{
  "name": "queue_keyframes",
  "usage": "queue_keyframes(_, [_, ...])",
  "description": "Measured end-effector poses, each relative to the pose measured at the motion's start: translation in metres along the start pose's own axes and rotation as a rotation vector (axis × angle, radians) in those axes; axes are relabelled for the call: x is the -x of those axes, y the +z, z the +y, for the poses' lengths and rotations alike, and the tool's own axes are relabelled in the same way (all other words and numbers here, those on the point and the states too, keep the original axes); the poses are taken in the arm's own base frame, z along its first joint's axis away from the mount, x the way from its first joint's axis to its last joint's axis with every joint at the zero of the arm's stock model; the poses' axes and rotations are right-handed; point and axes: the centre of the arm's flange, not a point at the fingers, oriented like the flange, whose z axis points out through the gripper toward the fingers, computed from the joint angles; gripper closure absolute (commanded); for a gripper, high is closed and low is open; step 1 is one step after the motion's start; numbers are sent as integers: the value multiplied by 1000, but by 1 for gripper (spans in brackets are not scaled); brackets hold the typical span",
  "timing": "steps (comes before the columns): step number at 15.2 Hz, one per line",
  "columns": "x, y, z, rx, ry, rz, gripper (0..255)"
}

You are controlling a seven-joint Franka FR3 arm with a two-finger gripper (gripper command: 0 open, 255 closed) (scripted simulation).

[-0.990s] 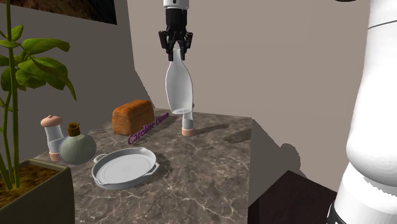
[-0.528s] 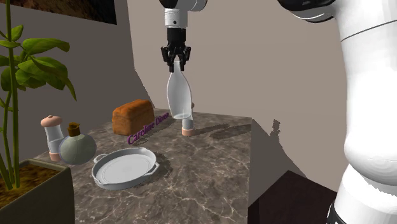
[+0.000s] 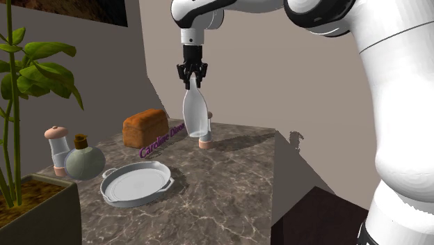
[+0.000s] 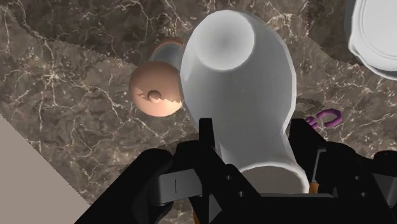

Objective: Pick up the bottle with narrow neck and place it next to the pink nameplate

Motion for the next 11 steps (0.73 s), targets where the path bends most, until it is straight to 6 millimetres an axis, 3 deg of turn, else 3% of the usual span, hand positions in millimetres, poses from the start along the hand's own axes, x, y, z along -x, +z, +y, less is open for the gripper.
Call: queue_keyframes(11, [5,57,-2,0,0,0,255])
